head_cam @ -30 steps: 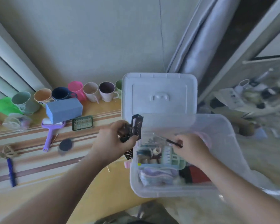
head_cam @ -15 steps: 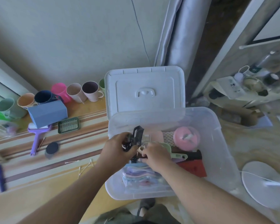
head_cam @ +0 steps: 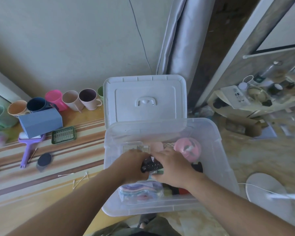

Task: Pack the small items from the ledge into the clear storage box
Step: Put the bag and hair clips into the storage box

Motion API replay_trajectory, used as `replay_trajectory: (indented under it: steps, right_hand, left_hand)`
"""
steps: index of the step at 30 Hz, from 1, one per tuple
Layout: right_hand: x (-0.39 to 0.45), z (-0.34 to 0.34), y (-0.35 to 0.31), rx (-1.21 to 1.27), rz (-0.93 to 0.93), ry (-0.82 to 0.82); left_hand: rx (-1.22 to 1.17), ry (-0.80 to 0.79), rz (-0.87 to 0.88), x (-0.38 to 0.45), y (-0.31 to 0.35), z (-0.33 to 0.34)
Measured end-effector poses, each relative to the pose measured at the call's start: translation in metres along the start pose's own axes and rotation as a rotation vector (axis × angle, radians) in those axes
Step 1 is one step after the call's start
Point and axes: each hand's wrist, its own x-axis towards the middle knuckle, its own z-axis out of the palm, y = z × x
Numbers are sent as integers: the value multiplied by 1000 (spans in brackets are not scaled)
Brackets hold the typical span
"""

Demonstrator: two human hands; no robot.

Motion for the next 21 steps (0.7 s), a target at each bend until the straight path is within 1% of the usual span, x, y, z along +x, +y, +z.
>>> replay_trajectory:
  steps: [2,4,7,9,11,14,18,21]
  right_hand:
    - [0,4,-2,3,41,6]
    - [1,12,0,56,89,-6]
    - [2,18,14,114,150,-75]
    - [2,18,32,153,168,-89]
    - [-1,19,49,225,273,-51]
    - [1,22,59,351,445,69]
    - [16,38,49,504,528,62]
    - [18,50,51,427,522,5]
  left_hand:
    - [14,-4,29,3,7,4]
    - [-1,5,39,4,8,12]
    - [-50,23,5,1,3,22]
    - [-52,77,-22,-2,-5,21]
    - [-75,146,-61,-5,-13,15]
    - [-101,208,-102,-7,-21,5]
    - [-98,293,-115,-3,-27,3]
    - [-118,333,-99,-1,-30,5]
